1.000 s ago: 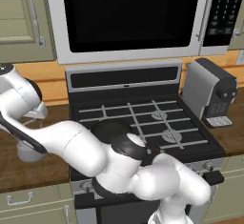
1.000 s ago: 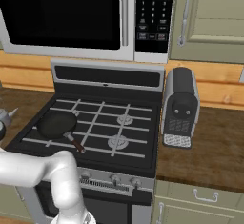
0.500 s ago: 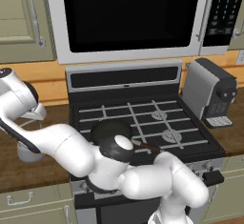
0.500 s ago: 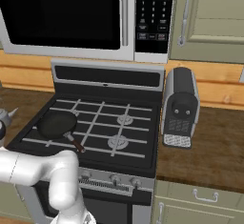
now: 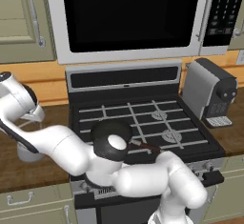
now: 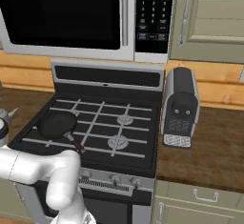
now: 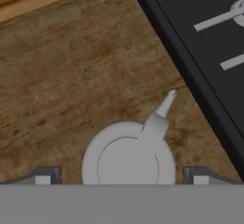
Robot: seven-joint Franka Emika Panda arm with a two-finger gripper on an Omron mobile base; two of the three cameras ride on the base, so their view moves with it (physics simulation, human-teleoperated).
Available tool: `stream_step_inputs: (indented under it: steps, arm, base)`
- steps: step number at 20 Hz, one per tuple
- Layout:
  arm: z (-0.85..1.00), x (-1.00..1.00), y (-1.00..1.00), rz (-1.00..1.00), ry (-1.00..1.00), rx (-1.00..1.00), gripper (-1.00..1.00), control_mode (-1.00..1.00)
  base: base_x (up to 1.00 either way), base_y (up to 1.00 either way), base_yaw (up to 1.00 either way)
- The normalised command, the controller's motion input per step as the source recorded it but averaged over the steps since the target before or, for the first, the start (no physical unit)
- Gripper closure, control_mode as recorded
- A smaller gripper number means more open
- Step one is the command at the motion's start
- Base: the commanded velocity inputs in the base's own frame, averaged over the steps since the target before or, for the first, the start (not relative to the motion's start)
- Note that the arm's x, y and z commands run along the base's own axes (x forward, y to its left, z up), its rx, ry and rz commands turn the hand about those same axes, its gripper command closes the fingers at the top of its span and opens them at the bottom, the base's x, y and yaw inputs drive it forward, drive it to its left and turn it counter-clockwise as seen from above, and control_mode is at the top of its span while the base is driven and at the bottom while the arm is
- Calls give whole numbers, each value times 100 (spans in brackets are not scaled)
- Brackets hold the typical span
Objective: Pick the kettle from the counter and place it on a stove burner. Then turn the burner on.
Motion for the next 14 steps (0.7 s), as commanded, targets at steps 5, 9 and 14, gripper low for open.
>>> stream_step_inputs:
  steps: [5,9,14]
  arm:
    - [-20,24,20,-5,0,0,-100,-100]
    - [-15,19,18,-4,0,0,-100,-100]
    - [-11,10,18,-4,0,0,100,-100]
  base:
    - [0,0,0]
    - [0,0,0]
    - [0,0,0]
